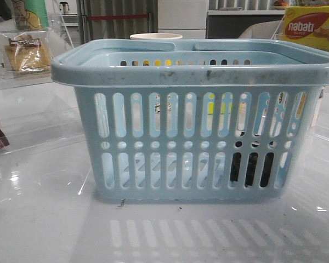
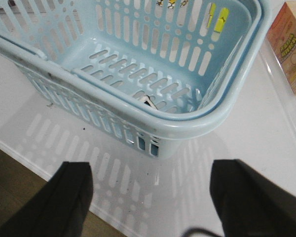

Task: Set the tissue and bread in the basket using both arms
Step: 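Reach the left gripper to the wrapped bread slice and grasp it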

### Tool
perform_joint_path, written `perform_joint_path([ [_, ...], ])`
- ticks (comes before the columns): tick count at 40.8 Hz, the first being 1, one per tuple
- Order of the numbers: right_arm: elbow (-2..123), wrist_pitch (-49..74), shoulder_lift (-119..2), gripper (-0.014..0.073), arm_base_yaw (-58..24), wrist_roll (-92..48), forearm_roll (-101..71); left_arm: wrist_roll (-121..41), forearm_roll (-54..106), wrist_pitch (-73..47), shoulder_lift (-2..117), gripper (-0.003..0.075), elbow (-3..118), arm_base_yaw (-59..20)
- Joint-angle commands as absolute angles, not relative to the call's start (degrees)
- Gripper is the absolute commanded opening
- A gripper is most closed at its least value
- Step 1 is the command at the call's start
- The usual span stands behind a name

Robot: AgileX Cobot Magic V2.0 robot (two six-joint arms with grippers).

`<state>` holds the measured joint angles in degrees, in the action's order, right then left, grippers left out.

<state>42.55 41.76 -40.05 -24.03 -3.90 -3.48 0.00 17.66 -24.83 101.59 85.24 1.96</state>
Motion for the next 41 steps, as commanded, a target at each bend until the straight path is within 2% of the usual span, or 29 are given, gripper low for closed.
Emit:
perform_joint_path([
  [1,44.04,37.94,-39.82,0.0593,-23.98,-4.36,-3.19,0.33,21.75,-18.63,101.61,0.0572,88.95,2.02],
  [20,44.04,38.01,-39.82,0.0593,-23.98,-4.36,-3.19,0.33,24.24,-10.9,108.86,0.0563,89.9,2.02],
  [24,44.04,38.01,-39.82,0.0593,-23.98,-4.36,-3.19,0.33,24.24,-11.02,108.86,0.0494,89.9,1.92],
  [32,44.04,38.01,-39.82,0.0593,-23.98,-4.36,-3.19,0.33,24.24,-12.78,108.63,0.029,89.9,1.92],
  [41,44.04,38.01,-39.82,0.0593,-23.98,-4.36,-3.19,0.33,24.24,-19.65,107.77,0.0138,91.55,1.92],
])
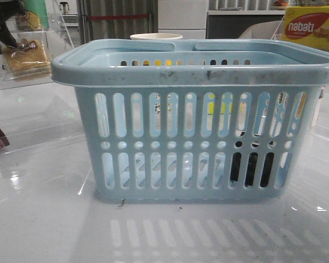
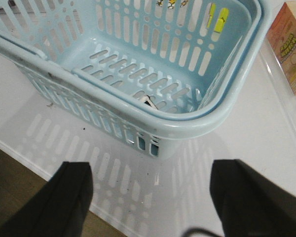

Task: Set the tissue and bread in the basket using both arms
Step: 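Reach the left gripper to the wrapped bread slice and grasp it, then carry the bread over the basket and release it inside with the left gripper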

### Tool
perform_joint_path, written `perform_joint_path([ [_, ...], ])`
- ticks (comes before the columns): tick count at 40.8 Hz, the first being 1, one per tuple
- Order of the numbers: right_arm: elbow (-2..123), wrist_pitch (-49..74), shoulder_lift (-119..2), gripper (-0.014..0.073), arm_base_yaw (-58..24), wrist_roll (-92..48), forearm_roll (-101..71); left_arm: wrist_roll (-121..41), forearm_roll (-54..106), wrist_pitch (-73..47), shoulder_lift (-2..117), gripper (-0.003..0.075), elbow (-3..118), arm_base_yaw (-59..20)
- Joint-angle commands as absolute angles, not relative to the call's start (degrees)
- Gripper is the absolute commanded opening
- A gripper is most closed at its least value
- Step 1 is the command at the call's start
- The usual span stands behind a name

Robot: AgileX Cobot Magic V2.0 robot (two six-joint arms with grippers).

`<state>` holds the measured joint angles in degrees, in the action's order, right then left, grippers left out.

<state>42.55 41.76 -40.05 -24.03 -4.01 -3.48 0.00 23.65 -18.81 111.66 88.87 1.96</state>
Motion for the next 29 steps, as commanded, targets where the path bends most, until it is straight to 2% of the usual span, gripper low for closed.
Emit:
perform_joint_path([
  [1,44.04,38.01,-39.82,0.0593,-23.98,-4.36,-3.19,0.33,24.24,-20.76,107.76,0.013,91.95,1.92],
  [4,44.04,38.01,-39.82,0.0593,-23.98,-4.36,-3.19,0.0,24.24,-24.22,106.91,0.0092,93.48,1.92],
  [18,44.04,38.05,-39.82,0.0593,-23.98,-4.36,-3.19,-2.5,24.35,-33.18,99.35,0.0092,98.23,1.57],
  [29,44.04,38.07,-39.82,0.0593,-23.98,-4.36,-3.19,-11.33,24.75,-40.72,90.96,0.0092,99.09,-4.75],
])
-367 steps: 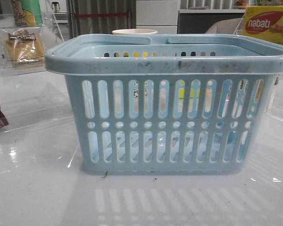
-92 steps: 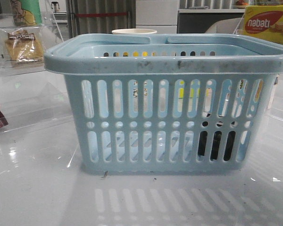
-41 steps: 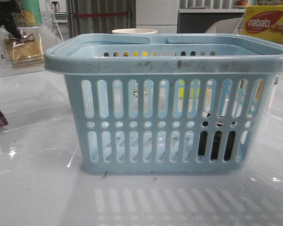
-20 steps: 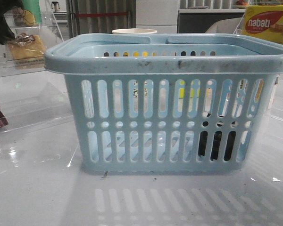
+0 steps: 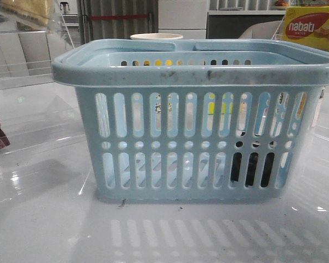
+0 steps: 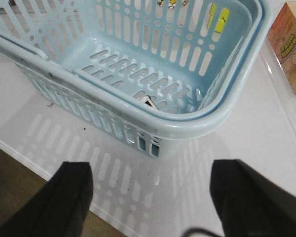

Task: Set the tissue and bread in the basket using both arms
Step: 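Carry the bread over the basket and release it inside with the left gripper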

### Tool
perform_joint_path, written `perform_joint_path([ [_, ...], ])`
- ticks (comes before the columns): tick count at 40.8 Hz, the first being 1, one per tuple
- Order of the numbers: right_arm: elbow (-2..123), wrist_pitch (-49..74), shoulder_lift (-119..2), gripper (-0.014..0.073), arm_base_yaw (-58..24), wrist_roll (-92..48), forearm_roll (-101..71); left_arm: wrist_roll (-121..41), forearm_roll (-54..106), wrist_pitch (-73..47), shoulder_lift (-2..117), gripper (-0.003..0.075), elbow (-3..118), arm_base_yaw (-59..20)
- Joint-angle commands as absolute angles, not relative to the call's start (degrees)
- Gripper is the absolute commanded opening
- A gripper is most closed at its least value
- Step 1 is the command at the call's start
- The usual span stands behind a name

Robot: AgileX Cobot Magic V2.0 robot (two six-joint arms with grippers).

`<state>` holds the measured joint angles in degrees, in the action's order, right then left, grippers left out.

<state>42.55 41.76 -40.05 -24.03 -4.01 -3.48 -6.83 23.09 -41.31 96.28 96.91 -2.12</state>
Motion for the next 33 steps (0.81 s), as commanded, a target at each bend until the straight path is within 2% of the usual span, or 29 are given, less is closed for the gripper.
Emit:
perform_joint_path([
  [1,44.04,38.07,-39.82,0.0593,-23.98,-4.36,-3.19,-12.6,24.75,-41.74,90.22,0.0092,99.09,-5.84],
  [9,44.04,38.14,-39.82,0.0593,-23.98,-4.36,-3.19,-19.31,24.75,-47.44,87.49,0.0092,99.09,-15.03],
  [21,44.04,38.2,-39.82,0.0593,-23.98,-4.36,-3.19,-23.63,24.75,-46.74,89.08,0.0092,96.09,-28.7],
  [33,44.04,38.25,-39.82,0.0593,-23.98,-4.36,-3.19,-23.63,24.62,-44.21,96.35,0.0092,95.46,-31.65],
])
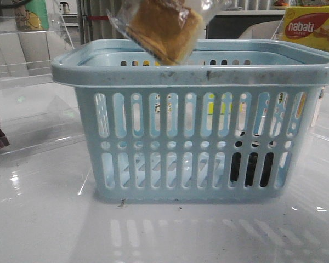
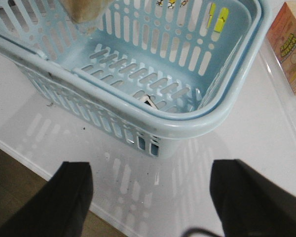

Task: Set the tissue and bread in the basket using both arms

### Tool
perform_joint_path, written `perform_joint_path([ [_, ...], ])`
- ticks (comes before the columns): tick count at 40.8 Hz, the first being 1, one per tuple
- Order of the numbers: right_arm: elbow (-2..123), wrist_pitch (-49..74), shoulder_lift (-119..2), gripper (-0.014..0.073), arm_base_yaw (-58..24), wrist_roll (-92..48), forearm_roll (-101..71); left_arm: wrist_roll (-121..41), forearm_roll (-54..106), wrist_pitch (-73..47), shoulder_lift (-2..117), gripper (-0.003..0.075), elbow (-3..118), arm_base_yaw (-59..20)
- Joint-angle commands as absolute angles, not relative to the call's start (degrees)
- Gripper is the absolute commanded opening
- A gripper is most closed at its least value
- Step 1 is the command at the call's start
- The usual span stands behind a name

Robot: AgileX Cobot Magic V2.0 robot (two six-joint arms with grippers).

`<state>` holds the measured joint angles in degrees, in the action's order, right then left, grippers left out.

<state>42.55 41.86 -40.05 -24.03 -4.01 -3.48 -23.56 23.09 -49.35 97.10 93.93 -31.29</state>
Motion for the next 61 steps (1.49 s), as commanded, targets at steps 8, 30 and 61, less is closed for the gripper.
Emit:
perform_joint_path([
  [8,44.04,38.25,-39.82,0.0593,-23.98,-4.36,-3.19,-23.63,24.83,-42.6,99.82,0.0274,95.46,-31.65],
  [30,44.04,38.25,-39.82,0.0593,-23.98,-4.36,-3.19,-23.72,21.5,-45.28,87.15,0.0476,93.35,-31.66],
  [61,44.04,38.92,-39.9,0.0593,-23.98,-4.36,-3.19,-15.48,11.61,-44.5,45.72,0.0476,51.91,-33.52],
])
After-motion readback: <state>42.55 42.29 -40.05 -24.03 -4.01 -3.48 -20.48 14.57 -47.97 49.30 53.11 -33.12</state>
